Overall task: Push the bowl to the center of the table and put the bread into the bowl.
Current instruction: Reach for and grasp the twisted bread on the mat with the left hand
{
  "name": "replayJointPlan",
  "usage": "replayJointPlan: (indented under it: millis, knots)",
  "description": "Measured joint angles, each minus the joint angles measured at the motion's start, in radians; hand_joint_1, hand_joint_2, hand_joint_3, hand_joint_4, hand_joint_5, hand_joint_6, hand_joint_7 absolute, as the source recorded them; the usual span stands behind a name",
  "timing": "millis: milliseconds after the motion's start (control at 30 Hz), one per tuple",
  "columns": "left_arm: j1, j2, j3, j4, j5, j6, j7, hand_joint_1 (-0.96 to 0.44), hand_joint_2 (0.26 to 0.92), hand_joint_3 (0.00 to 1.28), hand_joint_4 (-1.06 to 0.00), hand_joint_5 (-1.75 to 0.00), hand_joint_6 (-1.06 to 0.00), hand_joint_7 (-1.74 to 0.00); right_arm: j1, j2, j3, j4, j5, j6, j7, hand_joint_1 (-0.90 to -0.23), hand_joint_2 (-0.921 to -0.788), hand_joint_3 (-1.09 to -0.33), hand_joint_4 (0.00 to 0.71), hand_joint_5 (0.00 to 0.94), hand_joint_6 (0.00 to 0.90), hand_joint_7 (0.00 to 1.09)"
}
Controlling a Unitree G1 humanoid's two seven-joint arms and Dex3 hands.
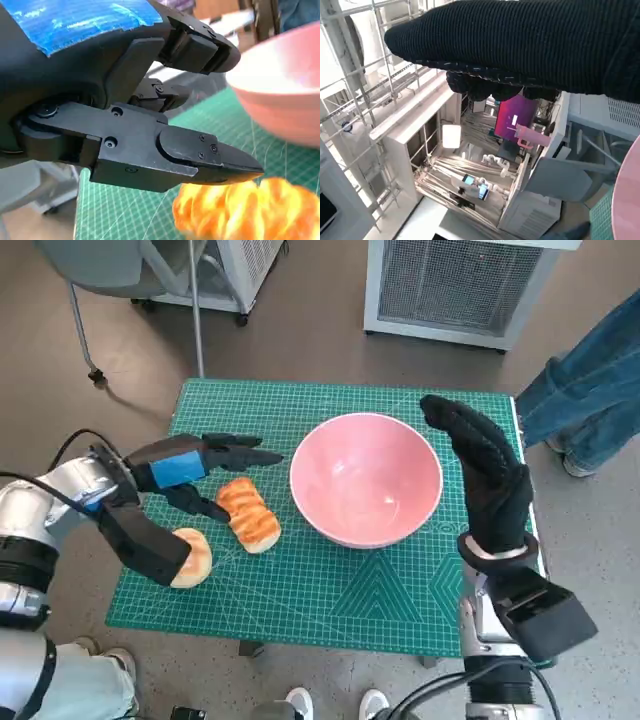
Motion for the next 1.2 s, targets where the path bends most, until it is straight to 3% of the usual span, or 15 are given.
replayJointPlan:
  millis: [333, 567, 867, 1200]
  knots:
    - [0.001, 0.0, -0.012, 0.016, 0.018, 0.004, 0.038, -0.32, 0.775, 0.0, -0.31, -0.01, -0.45, -0.01, -0.001, 0.0, -0.001, 0.005, 0.0, 0.0, 0.001, -0.652, -0.921, -0.786, 0.22, 0.004, -0.001, 0.64]
    - [0.001, -0.008, -0.053, 0.032, 0.052, 0.038, -0.012, -0.33, 0.763, 0.0, -0.33, -0.01, -0.49, -0.02, -0.001, 0.0, -0.005, 0.008, 0.001, 0.0, 0.003, -0.652, -0.921, -0.786, 0.219, 0.004, -0.001, 0.64]
    - [0.0, -0.033, -0.114, 0.042, 0.094, 0.08, -0.091, -0.31, 0.769, 0.01, -0.27, 0.0, -0.41, 0.0, -0.001, 0.0, -0.006, 0.008, 0.003, 0.0, 0.01, -0.654, -0.921, -0.789, 0.217, 0.003, -0.001, 0.64]
    - [-0.009, -0.04, -0.148, 0.036, 0.125, 0.146, -0.142, -0.28, 0.768, 0.0, -0.24, 0.0, -0.41, -0.01, 0.0, 0.001, -0.011, 0.001, 0.009, 0.002, 0.018, -0.654, -0.921, -0.793, 0.215, 0.002, -0.001, 0.64]
